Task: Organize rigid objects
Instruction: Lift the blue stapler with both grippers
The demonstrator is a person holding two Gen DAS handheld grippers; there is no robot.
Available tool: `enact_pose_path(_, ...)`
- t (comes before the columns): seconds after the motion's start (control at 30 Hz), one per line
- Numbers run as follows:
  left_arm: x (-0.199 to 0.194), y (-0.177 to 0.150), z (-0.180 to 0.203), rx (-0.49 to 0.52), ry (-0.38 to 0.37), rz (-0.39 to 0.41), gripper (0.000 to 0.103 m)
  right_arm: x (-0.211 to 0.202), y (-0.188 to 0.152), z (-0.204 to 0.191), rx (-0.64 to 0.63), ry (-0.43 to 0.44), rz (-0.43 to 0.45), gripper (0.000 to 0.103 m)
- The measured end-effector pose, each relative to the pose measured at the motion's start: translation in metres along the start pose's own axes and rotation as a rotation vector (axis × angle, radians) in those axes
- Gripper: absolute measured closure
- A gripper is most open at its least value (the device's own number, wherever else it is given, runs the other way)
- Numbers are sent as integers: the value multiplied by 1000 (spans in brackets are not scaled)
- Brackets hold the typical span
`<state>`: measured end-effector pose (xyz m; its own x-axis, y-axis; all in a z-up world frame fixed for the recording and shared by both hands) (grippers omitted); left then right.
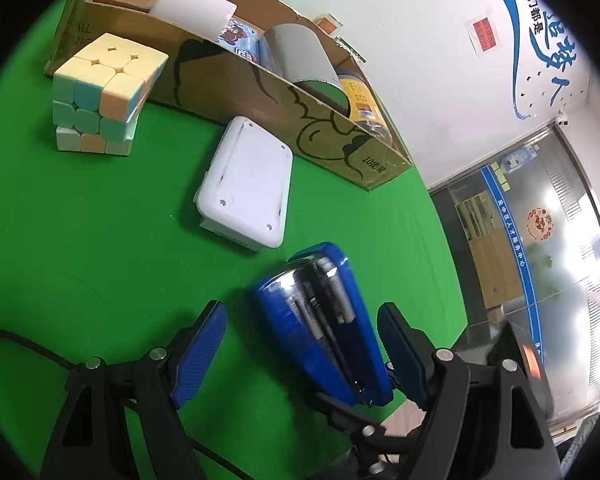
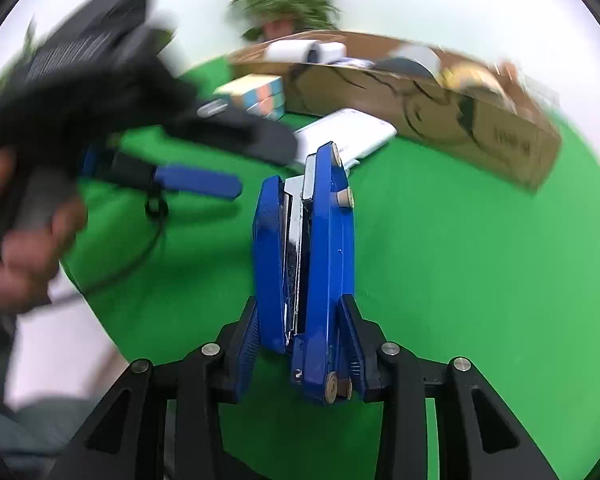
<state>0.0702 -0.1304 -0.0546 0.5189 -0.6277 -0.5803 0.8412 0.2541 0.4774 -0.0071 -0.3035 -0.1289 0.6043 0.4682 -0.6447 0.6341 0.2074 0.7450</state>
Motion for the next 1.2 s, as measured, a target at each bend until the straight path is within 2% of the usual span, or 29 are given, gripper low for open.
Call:
enact_pose_path(0.13,5,3,9,2,-45,-10,26,0,-4,65,575,302,-4,72)
enact_pose_path(0.2,14,4,16,7,-63,-30,26,4,-17,96,783,371,11,67)
enact_pose_path(0.23,19,3,19,11,-67,-42,26,-1,-24,104,817,342,34,64)
enact_pose_path(0.27,25,3,23,18,-73,-56,26,-9,-25,109,818,311,63,61)
enact_pose_path(0.3,28,3,26,23,-78,-65,26,-20,-29,113,793,245,73,53)
enact_pose_path(0.33,33,3,31,29,-88,-75,26,-29,-28,115,756,181,93,39)
enact_pose_path(0.4,43,4,40,35,-118,-80,26,-43,-23,116,684,79,132,20)
enact_pose_path(0.47,51,4,47,45,-125,-92,23,-66,-17,102,503,-62,191,13)
enact_pose_path(0.53,63,3,53,65,-130,-130,23,-74,-13,84,339,-120,213,9)
enact_pose_path(0.63,83,-2,59,61,-141,-197,23,-66,-9,59,171,-180,204,10)
enact_pose_path(0.7,93,-4,58,36,-154,-232,23,-67,-13,47,124,-185,195,10)
enact_pose_path(0.77,100,-7,57,11,-168,-256,23,-62,-15,38,91,-193,185,16)
enact_pose_path(0.83,104,-10,56,7,-169,-271,23,-53,-20,30,39,-228,156,33)
enact_pose_path(0.87,105,-12,55,14,-163,-273,23,-35,-15,25,32,-235,136,34)
enact_pose_path(0.93,105,-12,55,19,-166,-271,23,-28,-20,27,43,-278,109,43)
enact_pose_path(1.0,104,-12,52,-10,-175,-271,24,-24,-18,29,52,-302,119,51)
enact_pose_path(1.1,103,-11,50,-6,-167,-275,24,-24,-16,34,112,-289,112,52)
enact_pose_path(1.2,103,-12,52,24,-151,-271,26,-28,-15,45,238,-227,118,52)
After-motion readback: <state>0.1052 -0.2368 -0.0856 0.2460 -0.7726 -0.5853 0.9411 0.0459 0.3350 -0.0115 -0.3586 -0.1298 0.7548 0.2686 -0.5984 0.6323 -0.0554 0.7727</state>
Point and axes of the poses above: each gripper's, at about its wrist camera, not at the fingertips, and x roughly the way its jaws point, z to its right, y to its top, the point moved 2 cm from there along x, roughly the way its jaws point, and after that the axes turned 12 degrees about z, right-handed, at the moved point
